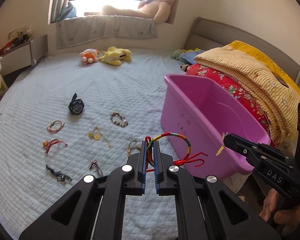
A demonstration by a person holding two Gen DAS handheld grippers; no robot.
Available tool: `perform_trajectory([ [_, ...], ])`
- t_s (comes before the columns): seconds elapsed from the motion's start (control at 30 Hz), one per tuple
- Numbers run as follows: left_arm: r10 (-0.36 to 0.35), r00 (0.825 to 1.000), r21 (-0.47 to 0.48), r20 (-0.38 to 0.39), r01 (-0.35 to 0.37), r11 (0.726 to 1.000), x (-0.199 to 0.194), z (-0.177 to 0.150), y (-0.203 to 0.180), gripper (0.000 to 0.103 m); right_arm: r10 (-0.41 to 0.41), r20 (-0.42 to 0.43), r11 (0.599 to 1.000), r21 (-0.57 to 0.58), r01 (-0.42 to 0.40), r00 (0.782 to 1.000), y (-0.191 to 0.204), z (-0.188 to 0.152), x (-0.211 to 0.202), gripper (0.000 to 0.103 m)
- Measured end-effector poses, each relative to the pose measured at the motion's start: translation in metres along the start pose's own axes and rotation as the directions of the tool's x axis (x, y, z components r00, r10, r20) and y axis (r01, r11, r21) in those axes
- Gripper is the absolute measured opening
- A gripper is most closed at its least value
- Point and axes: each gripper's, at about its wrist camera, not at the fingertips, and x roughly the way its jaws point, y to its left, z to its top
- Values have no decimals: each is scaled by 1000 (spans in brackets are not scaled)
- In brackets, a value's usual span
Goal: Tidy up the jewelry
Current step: 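Carry both items over the pink tub and open both tools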
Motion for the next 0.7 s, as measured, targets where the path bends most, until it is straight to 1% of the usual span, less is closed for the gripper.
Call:
perform_trajectory([
  [0.17, -74, 997, 59, -4, 74, 996, 26, 39, -53, 7, -74, 53, 995, 71, 70, 996, -52, 25, -18, 7],
  [0.3, -133, 990, 95, -41, 136, 986, 51, 55, -96, 7, -140, 43, 983, 122, 134, 989, -93, 31, -23, 7],
  [0.37, -144, 987, 106, -65, 150, 983, 68, 60, -114, 7, -165, 26, 977, 144, 160, 986, -111, 32, -22, 7],
  [0.47, -152, 980, 107, -132, 166, 980, 96, 61, -133, 7, -180, -16, 967, 181, 180, 984, -135, 29, -18, 7],
  [0.53, -161, 968, 106, -193, 183, 977, 115, 58, -143, 7, -197, -42, 961, 191, 201, 980, -146, 27, -13, 7],
  [0.7, -134, 943, 123, -305, 178, 976, 149, 49, -159, 7, -202, -111, 948, 227, 223, 973, -167, 21, 5, 7],
])
